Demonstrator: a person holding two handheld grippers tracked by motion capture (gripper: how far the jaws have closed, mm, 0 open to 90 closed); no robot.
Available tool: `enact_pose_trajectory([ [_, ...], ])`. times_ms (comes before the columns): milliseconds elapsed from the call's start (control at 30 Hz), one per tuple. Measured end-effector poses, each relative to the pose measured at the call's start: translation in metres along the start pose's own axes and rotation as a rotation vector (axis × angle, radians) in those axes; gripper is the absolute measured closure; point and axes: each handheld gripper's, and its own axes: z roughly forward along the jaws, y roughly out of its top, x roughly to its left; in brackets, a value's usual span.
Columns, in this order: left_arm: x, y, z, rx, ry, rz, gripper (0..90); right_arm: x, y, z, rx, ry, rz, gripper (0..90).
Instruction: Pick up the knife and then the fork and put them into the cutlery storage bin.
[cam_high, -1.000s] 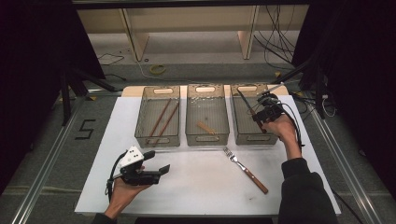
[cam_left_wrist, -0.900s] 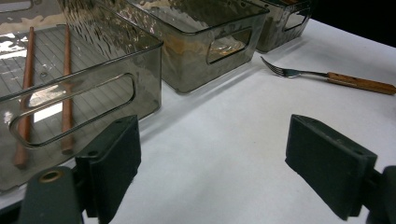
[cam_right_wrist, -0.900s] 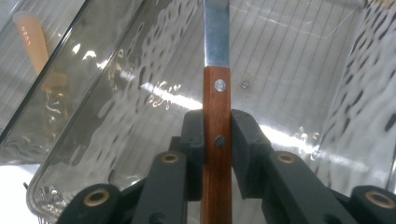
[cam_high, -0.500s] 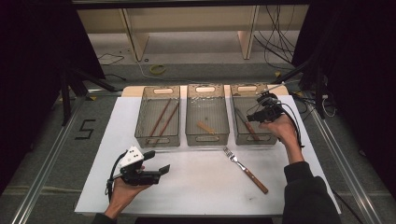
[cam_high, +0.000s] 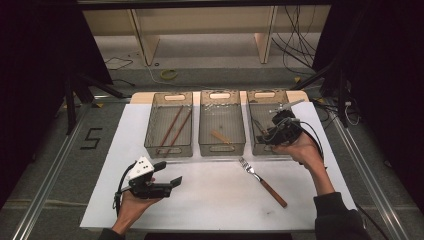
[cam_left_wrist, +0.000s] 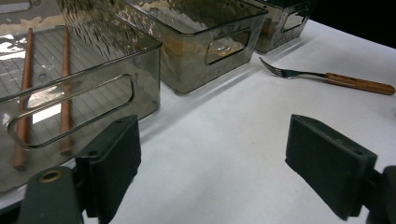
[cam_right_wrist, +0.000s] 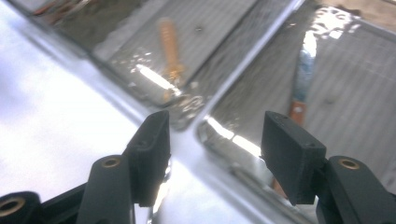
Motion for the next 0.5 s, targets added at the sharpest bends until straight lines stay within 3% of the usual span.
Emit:
enact_pose_trajectory([
  [200, 0.0, 0.0, 0.0, 0.001, -0.001, -0.001, 17.4, 0.019, -0.013, -0.001, 0.011, 0.032, -0.056, 41.8],
  [500, 0.0, 0.0, 0.0, 0.002, -0.003, -0.001, 17.4, 0.034, -0.032, 0.005, 0.048, 0.067, -0.087, 40.9],
])
